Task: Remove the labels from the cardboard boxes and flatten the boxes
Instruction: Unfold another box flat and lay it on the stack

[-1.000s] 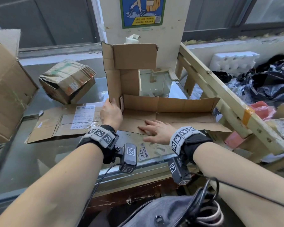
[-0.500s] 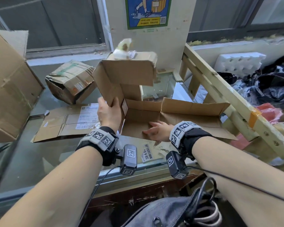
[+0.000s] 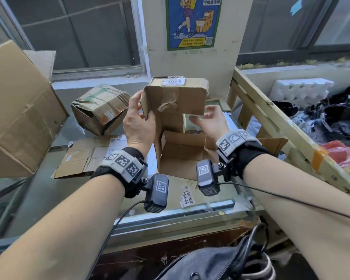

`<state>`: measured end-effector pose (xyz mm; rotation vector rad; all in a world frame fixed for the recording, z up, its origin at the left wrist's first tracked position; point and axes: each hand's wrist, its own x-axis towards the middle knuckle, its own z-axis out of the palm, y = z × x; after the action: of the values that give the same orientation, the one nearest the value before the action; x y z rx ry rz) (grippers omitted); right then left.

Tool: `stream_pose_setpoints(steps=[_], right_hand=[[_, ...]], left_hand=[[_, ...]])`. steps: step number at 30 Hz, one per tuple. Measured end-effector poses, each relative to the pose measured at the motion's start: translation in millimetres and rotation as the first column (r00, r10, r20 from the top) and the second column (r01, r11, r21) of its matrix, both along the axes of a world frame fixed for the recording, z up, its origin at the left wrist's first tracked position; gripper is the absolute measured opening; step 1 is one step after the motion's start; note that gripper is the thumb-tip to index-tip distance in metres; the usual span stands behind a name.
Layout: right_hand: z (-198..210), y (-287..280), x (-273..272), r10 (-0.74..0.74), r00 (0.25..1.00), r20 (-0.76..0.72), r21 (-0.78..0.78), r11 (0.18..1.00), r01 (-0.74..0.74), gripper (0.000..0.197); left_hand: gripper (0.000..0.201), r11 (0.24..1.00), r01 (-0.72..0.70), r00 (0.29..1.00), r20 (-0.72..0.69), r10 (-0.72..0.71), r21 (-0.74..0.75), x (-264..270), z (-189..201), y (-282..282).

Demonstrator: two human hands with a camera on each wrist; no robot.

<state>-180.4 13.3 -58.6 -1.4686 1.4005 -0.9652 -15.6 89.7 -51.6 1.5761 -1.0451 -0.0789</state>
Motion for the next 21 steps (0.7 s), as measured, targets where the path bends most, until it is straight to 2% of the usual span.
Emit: stream_pose_setpoints(steps=[2,4,6,8,10,12,14,17,19,21], right_hand=[[13.5,-2.5,4.4,0.023,0.994,0.107,-0.011,1.0,-0.022,0.056],[21.7,-3.2,5.0,0.017,0.99,0.138,-0.046,0.999,-0.01,0.036],[27.4,-3.3,3.5,0.034,0.995,0.098,-0.084,0.996,-0.026,0.031],[32.8,-1.5,1.5,0.119,0.992,0.042,-0.128,0.985,-0.113,0.032],[38.3,1.9,-0.1,0.227,0.972,-0.062,-0.163,0.958,-0.235,0.029],[42.5,6.2,-0.4,0.299,0.942,-0.154,-0.201,0.924,-0.327,0.022],[43.7,8.5,-0.9,0.318,0.923,-0.216,-0.244,0.898,-0.366,0.022],[44.1,9.3,-5.7,0.288,0.874,-0.391,-0.281,0.867,-0.412,0.024],[39.8,7.7,-8.5,0.274,0.831,-0.484,-0.286,0.848,-0.446,0.036],[35.1,8.7,-9.8,0.272,0.773,-0.574,-0.284,0.819,-0.499,0.048]], left_hand=[[0.054,1.0,0.019,0.999,0.048,-0.018,-0.024,4.5,3.1,0.1],[0.066,1.0,0.013,0.991,0.132,-0.012,-0.004,8.8,7.6,-0.9],[0.068,0.996,-0.031,0.964,0.264,0.009,0.078,12.9,15.6,-1.4],[0.07,0.977,-0.124,0.908,0.417,0.042,0.171,16.2,24.9,-1.9],[0.088,0.946,-0.205,0.838,0.544,0.038,0.25,16.8,32.2,-1.8],[0.103,0.932,-0.207,0.791,0.611,-0.018,0.296,14.6,38.9,-2.2],[0.101,0.932,-0.172,0.752,0.653,-0.086,0.32,14.6,46.2,-2.1],[0.085,0.892,-0.045,0.747,0.608,-0.269,0.45,14.4,60.5,-2.8],[0.07,0.836,0.044,0.799,0.483,-0.358,0.547,11.7,72.8,-2.5],[0.047,0.808,0.073,0.876,0.35,-0.332,0.585,6.7,86.5,-4.6]])
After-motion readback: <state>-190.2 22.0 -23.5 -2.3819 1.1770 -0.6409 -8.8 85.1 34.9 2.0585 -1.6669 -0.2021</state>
